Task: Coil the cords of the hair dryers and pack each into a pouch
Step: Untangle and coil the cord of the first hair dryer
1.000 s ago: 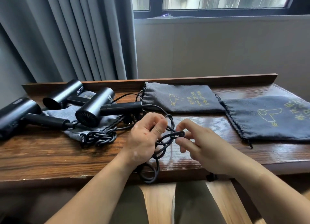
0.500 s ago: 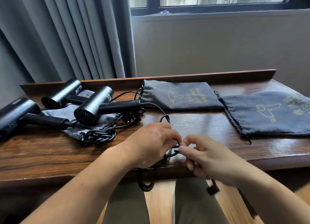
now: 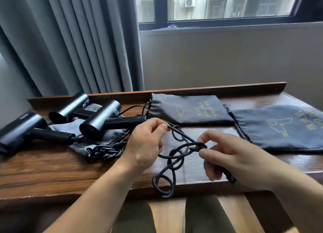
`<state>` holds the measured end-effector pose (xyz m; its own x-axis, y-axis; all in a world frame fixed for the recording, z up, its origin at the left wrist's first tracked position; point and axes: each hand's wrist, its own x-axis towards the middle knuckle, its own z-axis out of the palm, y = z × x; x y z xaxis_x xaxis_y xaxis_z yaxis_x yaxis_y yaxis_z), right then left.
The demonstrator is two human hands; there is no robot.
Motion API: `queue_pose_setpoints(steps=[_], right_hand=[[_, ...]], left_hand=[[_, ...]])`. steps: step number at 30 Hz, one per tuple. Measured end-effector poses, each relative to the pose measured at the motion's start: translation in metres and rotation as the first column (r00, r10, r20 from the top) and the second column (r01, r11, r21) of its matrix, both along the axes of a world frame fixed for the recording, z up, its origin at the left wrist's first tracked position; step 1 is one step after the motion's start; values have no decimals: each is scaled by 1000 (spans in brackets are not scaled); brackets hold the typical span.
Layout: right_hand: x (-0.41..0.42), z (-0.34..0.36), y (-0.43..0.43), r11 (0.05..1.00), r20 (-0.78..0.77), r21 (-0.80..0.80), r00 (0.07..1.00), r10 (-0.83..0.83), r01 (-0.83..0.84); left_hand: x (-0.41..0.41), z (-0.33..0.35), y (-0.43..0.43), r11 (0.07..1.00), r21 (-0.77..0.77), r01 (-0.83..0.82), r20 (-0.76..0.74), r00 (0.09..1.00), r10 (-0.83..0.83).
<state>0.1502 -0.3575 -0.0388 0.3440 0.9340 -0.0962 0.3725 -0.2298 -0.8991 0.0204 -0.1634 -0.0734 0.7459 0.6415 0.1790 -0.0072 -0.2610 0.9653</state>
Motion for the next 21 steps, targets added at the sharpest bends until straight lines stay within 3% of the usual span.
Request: queue_pose_setpoints(steps=[2,4,5,7,9,12,15,18,21], right_hand=[[4,5,3,1000,84,1,996,-5,5],[4,5,6,1000,122,14,993,-7,6],[3,4,8,1000,129,20,992,-5,3],[1,3,16,999,160,30,987,22,-27],[0,5,23,998,176,40,983,44,-52],[8,7,25,997,74,35,995,67,-69],[15,3,19,987,-80,10,984,160,-159],[17,-4,18,979,-165,95,967,195,-181],[16,-5,20,982,-203,154,969,139,-108]], left_hand=[[-4,6,7,998,9,-70,-14,997,70],[-12,13,14,950,313,21,-177,983,37],[-15,15,14,865,491,104,-273,961,39],[-13,21,5,636,734,238,-327,945,24],[-8,23,-7,538,781,318,-310,944,-109],[-4,25,-1,621,715,322,-252,947,-201],[-8,25,11,729,650,214,-163,976,-141],[-9,20,7,849,519,93,-90,994,-54],[-7,13,4,859,508,59,-123,992,5]])
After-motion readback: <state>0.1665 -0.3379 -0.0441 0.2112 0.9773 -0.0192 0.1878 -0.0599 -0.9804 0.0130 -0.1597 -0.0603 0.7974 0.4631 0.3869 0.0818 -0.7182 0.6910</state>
